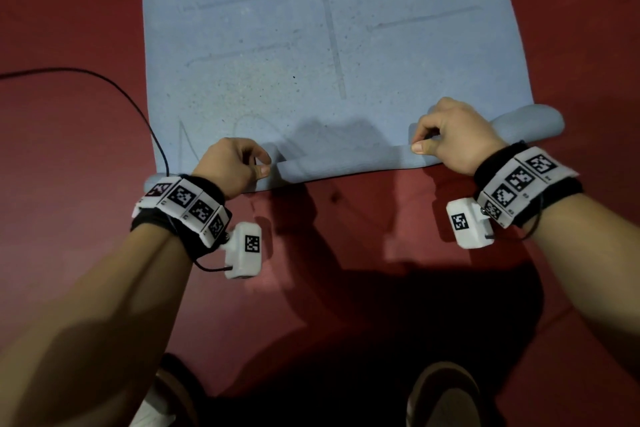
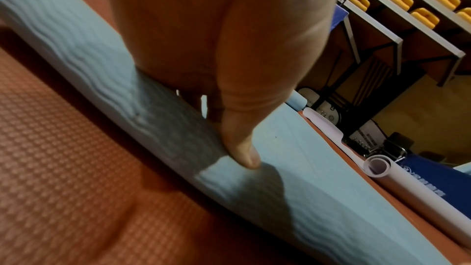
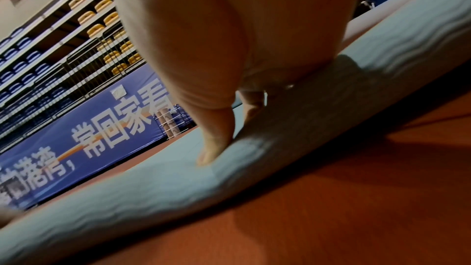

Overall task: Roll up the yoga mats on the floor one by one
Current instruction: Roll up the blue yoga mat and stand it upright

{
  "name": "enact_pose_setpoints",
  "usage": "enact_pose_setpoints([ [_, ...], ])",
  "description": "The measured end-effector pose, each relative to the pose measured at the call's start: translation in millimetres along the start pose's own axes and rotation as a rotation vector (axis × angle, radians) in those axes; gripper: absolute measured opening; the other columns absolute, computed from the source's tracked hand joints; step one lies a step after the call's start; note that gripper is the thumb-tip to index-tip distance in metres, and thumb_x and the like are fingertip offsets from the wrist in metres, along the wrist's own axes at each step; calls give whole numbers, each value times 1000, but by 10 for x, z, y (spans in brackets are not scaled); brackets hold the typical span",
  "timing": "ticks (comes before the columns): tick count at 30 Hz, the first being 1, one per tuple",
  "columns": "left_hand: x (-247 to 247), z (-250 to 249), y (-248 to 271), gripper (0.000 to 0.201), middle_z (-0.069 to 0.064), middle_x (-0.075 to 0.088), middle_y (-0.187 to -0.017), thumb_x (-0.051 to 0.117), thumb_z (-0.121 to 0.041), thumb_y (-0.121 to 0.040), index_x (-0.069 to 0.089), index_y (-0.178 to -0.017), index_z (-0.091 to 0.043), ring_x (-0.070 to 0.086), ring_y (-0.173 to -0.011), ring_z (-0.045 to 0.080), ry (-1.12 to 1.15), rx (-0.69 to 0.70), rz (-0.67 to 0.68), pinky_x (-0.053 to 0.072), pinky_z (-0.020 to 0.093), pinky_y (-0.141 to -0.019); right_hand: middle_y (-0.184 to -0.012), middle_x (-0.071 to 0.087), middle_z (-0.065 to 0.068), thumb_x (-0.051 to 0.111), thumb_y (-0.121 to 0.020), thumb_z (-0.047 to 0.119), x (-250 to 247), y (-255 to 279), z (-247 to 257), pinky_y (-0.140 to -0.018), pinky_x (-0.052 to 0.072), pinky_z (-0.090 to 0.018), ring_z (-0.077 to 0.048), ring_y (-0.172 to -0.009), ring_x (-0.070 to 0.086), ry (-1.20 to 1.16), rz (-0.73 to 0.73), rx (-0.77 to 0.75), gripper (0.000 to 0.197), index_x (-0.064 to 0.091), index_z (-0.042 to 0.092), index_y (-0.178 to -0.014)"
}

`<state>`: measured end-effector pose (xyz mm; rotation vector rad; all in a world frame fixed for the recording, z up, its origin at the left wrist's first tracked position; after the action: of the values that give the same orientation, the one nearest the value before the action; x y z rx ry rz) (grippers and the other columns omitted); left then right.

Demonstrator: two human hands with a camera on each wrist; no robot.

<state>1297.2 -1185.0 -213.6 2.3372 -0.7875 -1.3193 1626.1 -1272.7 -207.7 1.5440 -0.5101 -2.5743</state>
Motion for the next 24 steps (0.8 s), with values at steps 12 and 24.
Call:
enact_pose_setpoints([
  [12, -50, -160, 262, 12, -6, 64, -92, 78, -24, -82, 71, -72, -23, 52, -102, 30, -259, 108, -328, 31, 38, -86, -88, 56, -2, 56, -79, 29, -1, 471, 276, -75, 33, -42, -29, -88, 51, 392, -305, -143, 23, 73, 16, -85],
  [24, 122, -255, 490, 19, 2, 58, -99, 81, -19, -68, 70, -84, -17, 49, -96, 34, -604, 219, -362, 37, 45, -78, -98, 55, -6, 72, -60, 22, 98, 475, 325, -79, 34, -42, -31, -91, 51, 519, -241, -134, 36, 70, 9, -94],
])
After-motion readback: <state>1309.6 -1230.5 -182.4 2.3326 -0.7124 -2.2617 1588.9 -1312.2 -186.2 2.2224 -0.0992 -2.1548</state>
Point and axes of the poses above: each hand's wrist, its own y-axis away from the middle knuckle, its own x-axis out of the palm, z = x × y, the point moved 8 cm from there along -y, towards the middle knuckle
